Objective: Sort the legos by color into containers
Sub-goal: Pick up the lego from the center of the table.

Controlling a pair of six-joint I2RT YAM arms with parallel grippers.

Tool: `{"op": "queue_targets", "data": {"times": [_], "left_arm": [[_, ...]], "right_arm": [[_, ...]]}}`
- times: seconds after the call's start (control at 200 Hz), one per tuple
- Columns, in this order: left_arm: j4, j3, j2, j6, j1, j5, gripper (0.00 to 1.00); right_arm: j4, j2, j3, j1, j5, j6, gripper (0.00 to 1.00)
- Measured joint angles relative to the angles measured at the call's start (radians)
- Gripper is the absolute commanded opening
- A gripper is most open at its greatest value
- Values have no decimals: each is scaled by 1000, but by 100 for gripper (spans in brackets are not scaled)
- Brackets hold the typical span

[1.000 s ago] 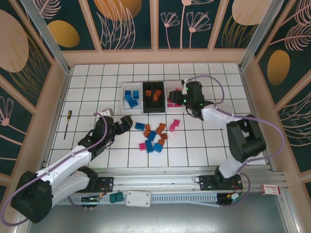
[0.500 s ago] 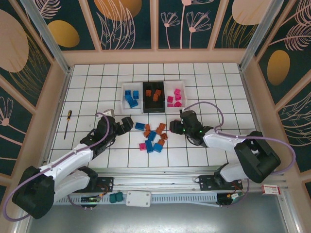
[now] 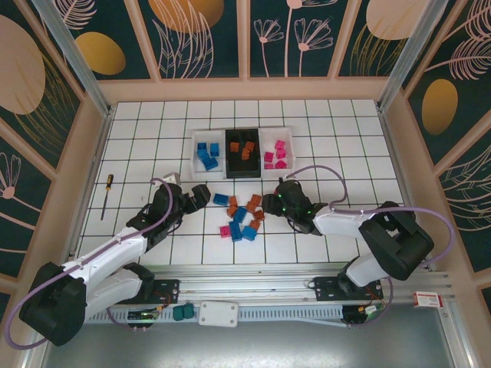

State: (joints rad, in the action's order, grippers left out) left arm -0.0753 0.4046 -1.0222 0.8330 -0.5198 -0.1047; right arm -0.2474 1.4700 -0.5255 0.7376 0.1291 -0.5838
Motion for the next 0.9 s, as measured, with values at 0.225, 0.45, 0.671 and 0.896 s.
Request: {"op": "queue_targets", "data": {"times": [0.225,0.45,0.671,0.896], "left_arm": [[0,0,0,0,0,0,99],[-3,0,-8,3,0,4,99],[-3,0,-11,3,0,18,99],[-4,0,-28,2,0,19,99]], "right_arm": [[-2,44,0,0,13,0,42],[-14,5,29,0,12,27,27],[11,-235,77,-5,-26,78,23],[36,-188,-108,-148,-146,157,23]]}}
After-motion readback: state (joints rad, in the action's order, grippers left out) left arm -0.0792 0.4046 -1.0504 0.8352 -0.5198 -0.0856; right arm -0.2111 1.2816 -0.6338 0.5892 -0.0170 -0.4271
